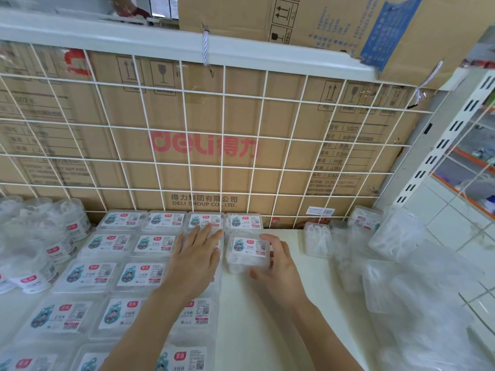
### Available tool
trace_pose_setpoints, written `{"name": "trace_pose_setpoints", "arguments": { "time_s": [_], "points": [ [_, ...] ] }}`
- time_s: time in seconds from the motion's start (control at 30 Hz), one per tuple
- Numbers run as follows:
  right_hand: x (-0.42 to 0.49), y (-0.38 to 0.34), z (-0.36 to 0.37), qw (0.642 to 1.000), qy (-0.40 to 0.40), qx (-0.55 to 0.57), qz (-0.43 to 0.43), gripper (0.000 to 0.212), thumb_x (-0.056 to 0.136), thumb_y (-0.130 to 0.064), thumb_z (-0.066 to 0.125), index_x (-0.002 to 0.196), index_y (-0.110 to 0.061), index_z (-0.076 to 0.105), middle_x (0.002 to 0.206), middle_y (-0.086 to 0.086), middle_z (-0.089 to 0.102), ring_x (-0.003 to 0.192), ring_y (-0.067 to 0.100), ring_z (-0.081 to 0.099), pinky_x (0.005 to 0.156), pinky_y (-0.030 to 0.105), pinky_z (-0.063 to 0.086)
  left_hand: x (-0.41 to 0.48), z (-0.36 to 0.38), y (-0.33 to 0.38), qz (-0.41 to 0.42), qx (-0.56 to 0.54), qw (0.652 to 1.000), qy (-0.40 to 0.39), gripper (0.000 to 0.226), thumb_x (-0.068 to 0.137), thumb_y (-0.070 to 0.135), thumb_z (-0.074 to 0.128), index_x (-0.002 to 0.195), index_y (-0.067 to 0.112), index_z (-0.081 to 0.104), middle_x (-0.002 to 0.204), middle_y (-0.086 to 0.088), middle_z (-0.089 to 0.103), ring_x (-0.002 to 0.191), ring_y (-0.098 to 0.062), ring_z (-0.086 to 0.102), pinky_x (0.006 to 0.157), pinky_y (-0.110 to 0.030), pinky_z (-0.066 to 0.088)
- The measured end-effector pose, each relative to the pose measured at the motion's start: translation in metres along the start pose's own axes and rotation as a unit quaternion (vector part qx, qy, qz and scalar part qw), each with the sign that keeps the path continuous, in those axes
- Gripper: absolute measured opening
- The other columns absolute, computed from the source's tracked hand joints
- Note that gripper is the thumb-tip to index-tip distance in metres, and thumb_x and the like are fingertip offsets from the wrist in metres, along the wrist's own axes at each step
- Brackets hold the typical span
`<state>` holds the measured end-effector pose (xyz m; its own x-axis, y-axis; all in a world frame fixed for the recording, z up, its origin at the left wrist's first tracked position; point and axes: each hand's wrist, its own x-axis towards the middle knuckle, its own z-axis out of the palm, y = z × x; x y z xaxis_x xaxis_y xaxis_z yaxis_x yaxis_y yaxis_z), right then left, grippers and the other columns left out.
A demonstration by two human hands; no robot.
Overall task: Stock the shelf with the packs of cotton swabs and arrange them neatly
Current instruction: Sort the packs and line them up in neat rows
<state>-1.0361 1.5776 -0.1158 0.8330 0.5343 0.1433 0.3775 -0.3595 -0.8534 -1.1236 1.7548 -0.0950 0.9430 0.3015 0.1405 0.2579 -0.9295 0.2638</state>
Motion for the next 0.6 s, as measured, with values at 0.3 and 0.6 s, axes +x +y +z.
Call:
{"name": "trace_pose_setpoints", "arguments": {
  "time_s": [0.3, 0.6],
  "points": [
    [0.001, 0.006, 0.016, 0.997, 0.06, -0.011, -0.039, 0.063, 0.078, -0.015, 0.074, 0.125, -0.043, 0.043, 0.111, -0.01, 0.044, 0.101, -0.009, 0.049, 0.089, 0.013, 0.045, -0.001, -0.004, 0.002, -0.024, 0.026, 0.999, -0.027, 0.092, 0.063, 0.049, -0.024, 0.149, 0.036, 0.006, 0.158, 0.011, -0.001, 0.145, -0.01, -0.007, 0.115, -0.034, -0.007],
    [0.002, 0.003, 0.021, 0.996, 0.082, -0.02, -0.026, 0.068, 0.081, -0.034, 0.072, 0.139, -0.031, 0.035, 0.121, -0.008, 0.045, 0.111, 0.009, 0.052, 0.093, 0.028, 0.048, 0.0, -0.003, 0.002, -0.023, 0.024, 0.999, -0.021, 0.091, 0.065, 0.05, -0.022, 0.149, 0.035, 0.01, 0.158, 0.01, 0.003, 0.145, -0.011, -0.004, 0.115, -0.034, -0.006]
  ]
}}
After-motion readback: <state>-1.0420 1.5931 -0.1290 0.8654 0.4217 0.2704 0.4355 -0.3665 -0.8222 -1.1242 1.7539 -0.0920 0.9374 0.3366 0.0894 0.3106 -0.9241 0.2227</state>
